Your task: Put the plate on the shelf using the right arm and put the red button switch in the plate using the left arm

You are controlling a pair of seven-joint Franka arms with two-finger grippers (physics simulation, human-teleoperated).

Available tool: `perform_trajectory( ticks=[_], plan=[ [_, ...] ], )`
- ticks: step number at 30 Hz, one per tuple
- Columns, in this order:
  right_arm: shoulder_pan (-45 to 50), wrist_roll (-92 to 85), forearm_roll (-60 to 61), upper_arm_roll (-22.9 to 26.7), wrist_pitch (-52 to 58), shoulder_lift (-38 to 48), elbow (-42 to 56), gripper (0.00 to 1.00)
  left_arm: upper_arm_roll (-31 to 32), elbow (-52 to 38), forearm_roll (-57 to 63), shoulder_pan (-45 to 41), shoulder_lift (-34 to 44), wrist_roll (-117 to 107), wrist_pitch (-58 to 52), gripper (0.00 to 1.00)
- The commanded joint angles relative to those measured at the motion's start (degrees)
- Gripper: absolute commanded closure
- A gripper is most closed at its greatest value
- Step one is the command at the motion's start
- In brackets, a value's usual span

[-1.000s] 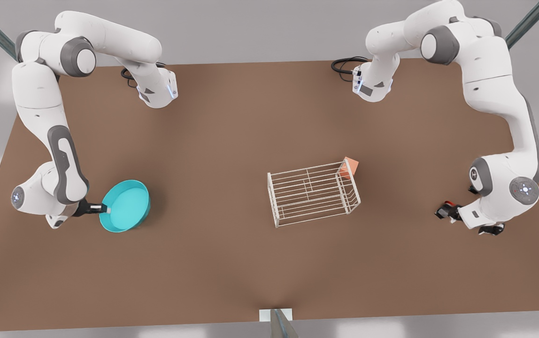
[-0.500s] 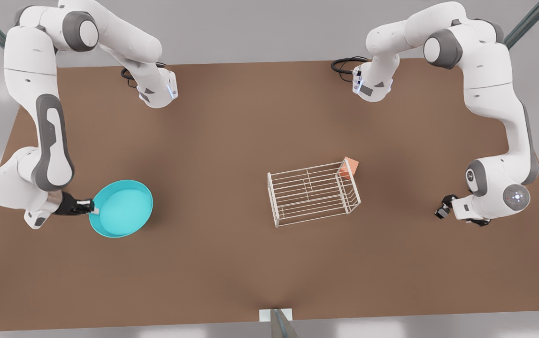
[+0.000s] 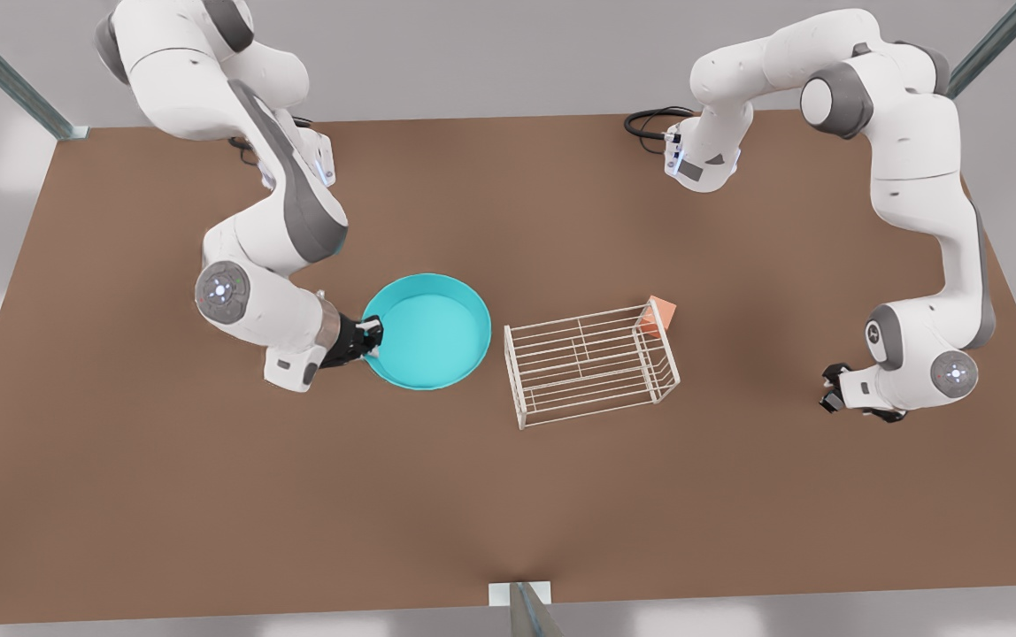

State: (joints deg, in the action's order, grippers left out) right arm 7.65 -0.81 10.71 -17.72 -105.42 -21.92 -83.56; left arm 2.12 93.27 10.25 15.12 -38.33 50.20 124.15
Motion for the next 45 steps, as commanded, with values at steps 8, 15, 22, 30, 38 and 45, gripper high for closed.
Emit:
perform_trajectory(
  ticks=[8,15,22,30,38,45],
  plan=[
    [16.34,74.9,-9.66,0.49,-7.78,-13.94,17.82,0.77,-0.1,2.18,0.03,0.44,-0.26,2.53,5.32,0.0],
    [23.64,85.71,-15.63,0.58,-18.41,-19.12,18.44,0.76,-0.1,2.35,0.03,0.35,-1.31,1.74,7.08,0.0],
    [24.34,87.91,-15.81,0.67,-18.86,-19.3,18.52,0.0,-0.19,2.26,0.12,0.35,-2.54,1.83,9.98,0.0],
    [12.49,79.14,-9.41,-5.66,0.46,-1.56,18.61,0.0,-0.19,2.35,0.21,1.41,-3.42,2.27,11.12,0.0],
    [-9.32,20.95,-12.99,-5.31,14.27,-3.38,17.73,0.0,-0.28,2.53,0.39,1.32,-3.86,2.62,12.09,0.33],
    [-11.69,9.43,-19.59,-5.22,13.66,-10.15,17.82,0.0,-0.28,2.44,1.53,1.32,-3.86,2.62,12.0,0.42]
  ],
)
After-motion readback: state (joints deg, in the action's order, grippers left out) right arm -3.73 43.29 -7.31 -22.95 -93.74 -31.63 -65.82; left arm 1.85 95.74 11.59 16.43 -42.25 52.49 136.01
